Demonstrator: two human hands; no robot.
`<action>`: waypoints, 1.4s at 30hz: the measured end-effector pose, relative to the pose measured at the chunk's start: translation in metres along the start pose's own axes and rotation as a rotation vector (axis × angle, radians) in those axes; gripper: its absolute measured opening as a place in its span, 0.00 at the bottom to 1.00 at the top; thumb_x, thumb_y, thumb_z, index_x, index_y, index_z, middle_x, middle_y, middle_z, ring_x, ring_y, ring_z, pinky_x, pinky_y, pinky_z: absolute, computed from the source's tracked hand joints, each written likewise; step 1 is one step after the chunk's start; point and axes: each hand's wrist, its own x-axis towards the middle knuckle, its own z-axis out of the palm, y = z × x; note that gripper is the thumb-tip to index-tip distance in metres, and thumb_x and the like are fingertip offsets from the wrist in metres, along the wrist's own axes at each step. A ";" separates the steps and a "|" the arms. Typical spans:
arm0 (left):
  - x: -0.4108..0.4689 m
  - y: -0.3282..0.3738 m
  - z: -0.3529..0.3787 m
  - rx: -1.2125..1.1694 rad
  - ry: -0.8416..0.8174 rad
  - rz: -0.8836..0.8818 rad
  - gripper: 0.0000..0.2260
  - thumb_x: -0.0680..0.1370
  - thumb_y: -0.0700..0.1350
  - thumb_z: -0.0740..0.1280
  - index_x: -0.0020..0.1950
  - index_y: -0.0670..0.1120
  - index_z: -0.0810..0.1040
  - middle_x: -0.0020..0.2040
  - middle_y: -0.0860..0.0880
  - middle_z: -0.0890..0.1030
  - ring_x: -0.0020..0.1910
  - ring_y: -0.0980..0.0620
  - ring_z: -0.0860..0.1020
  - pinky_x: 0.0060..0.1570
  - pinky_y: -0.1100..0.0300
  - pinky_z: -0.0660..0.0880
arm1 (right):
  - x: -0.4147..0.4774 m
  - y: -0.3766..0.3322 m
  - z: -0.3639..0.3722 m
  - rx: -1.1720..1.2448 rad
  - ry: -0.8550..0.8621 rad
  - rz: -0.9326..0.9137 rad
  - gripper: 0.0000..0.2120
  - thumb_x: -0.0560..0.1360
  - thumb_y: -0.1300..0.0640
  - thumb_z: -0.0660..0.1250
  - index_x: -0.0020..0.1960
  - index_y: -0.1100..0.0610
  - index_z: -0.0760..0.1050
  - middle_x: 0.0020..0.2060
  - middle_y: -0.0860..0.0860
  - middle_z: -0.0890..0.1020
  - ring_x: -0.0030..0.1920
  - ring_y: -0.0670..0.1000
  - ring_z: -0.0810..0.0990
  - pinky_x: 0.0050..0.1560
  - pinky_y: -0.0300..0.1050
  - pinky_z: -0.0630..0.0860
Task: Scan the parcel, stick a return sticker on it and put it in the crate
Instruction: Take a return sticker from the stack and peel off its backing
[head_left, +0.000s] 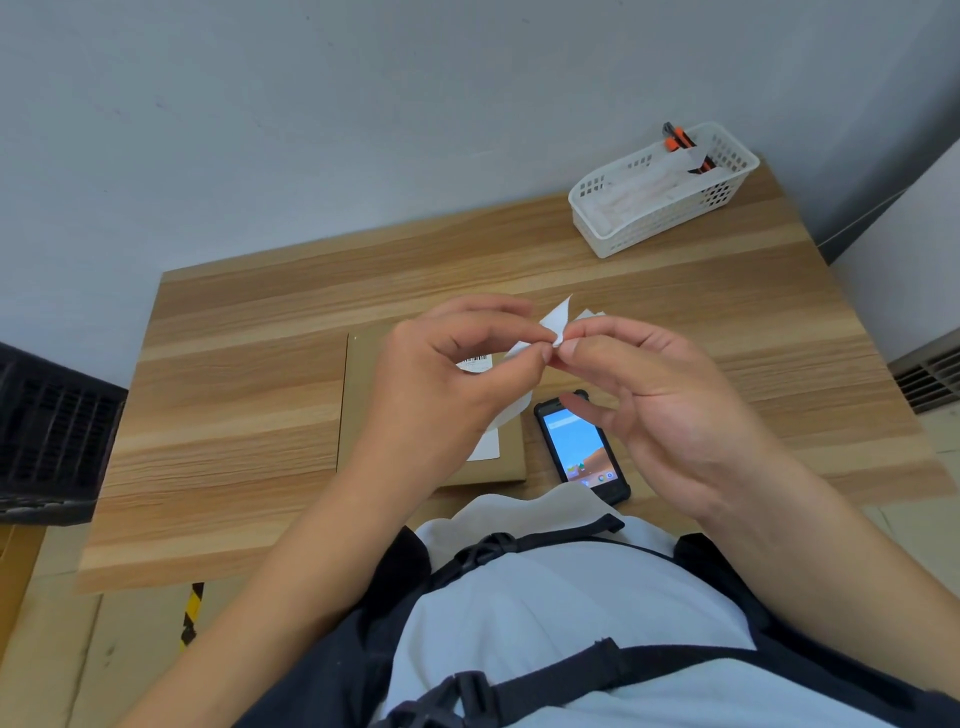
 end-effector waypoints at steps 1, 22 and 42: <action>-0.001 0.000 0.000 -0.004 -0.001 -0.006 0.09 0.72 0.39 0.76 0.42 0.55 0.87 0.50 0.55 0.85 0.51 0.55 0.84 0.46 0.60 0.77 | -0.001 0.000 0.001 0.003 -0.001 -0.012 0.12 0.76 0.64 0.68 0.36 0.52 0.82 0.38 0.47 0.85 0.44 0.44 0.84 0.52 0.43 0.76; -0.006 -0.004 0.000 -0.166 0.014 -0.148 0.07 0.72 0.35 0.74 0.35 0.44 0.86 0.43 0.49 0.87 0.58 0.62 0.81 0.52 0.50 0.80 | -0.007 0.010 0.015 -0.128 0.089 -0.185 0.09 0.73 0.68 0.68 0.38 0.59 0.80 0.31 0.46 0.82 0.32 0.42 0.79 0.35 0.32 0.75; 0.003 -0.016 -0.029 -0.227 0.203 -0.252 0.11 0.76 0.34 0.67 0.35 0.45 0.79 0.60 0.52 0.82 0.46 0.67 0.80 0.56 0.47 0.81 | 0.016 0.015 0.027 -0.104 0.167 -0.013 0.10 0.74 0.66 0.68 0.36 0.57 0.81 0.49 0.47 0.88 0.48 0.44 0.85 0.43 0.35 0.78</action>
